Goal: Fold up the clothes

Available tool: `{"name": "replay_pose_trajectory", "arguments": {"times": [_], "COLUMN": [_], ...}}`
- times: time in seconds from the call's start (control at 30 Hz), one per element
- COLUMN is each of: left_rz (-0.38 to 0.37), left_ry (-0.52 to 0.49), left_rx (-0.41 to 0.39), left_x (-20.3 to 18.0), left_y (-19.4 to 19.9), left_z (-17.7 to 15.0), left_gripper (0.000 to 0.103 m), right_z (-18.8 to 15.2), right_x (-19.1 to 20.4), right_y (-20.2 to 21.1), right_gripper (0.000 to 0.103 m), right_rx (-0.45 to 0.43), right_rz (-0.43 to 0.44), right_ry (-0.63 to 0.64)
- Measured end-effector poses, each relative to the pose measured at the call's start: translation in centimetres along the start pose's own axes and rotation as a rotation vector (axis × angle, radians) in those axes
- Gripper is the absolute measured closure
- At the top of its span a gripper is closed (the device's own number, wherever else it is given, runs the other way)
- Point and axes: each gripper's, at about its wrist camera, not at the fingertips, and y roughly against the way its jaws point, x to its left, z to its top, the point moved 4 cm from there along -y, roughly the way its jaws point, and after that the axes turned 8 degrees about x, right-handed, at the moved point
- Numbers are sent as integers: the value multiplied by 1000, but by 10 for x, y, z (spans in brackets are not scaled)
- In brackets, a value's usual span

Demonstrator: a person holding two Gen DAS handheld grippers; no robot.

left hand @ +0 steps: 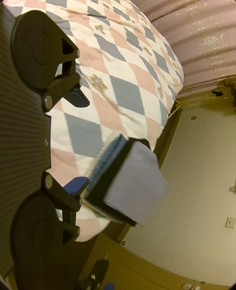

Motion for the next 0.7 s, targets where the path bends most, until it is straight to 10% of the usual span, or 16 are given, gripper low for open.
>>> {"name": "replay_pose_trajectory", "arguments": {"times": [0.33, 0.7], "left_rz": [32, 96], "left_ry": [-3, 1], "left_rx": [-61, -166], "left_x": [17, -20], "left_y": [2, -107], "left_z": [-56, -128], "left_gripper": [1, 1], "right_z": [-42, -140], "right_x": [27, -2], "right_y": [23, -53], "right_gripper": [0, 0], "right_rx": [-49, -219], "right_rz": [-93, -45], "right_ry": [-29, -20]}}
